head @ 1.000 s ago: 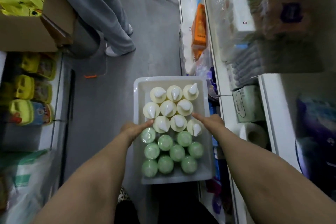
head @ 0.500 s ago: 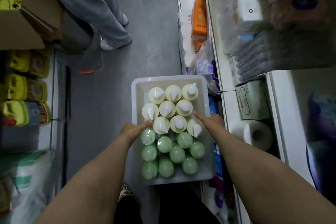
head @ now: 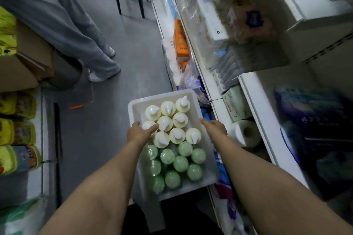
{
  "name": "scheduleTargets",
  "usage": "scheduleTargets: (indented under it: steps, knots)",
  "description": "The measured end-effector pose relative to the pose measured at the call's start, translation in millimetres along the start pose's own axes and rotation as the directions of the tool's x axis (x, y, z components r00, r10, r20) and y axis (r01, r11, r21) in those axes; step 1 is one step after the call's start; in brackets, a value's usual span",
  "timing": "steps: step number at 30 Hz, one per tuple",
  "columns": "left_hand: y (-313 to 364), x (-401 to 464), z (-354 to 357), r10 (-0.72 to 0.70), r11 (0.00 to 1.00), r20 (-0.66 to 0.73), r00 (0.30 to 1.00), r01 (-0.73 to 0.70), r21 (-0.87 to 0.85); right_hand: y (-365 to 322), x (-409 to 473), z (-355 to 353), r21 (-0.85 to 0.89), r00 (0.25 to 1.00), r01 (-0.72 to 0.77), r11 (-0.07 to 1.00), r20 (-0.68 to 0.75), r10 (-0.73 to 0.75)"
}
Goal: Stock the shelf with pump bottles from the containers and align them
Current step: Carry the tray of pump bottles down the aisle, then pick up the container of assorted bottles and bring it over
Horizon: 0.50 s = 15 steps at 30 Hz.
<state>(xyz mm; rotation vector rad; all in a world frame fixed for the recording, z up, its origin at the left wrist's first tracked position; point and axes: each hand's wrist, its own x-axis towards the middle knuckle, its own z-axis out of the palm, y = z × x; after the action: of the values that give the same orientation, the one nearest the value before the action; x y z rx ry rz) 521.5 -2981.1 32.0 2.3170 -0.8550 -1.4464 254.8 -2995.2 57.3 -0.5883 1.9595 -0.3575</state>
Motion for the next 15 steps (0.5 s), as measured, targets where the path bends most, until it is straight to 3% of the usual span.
scheduleTargets:
  steps: [6,11,15]
  knots:
    - [63.8,-33.2,-3.0,0.234,0.966,0.243,0.941,-0.196,-0.168,-6.9,-61.5,-24.6,0.321,0.988,0.082,0.943,-0.147,-0.036]
    - [105.6,-82.1,-1.4,0.384,0.914,0.446,0.809,-0.264,-0.309,-2.3,-129.9,-40.0,0.546,0.957,0.215,0.809,-0.282,-0.064]
    - [121.0,-133.7,-3.3,0.457,0.886,0.572,0.681,-0.29,-0.362,6.7,-193.8,-53.6,0.621,0.927,0.284,0.731,-0.373,-0.044]
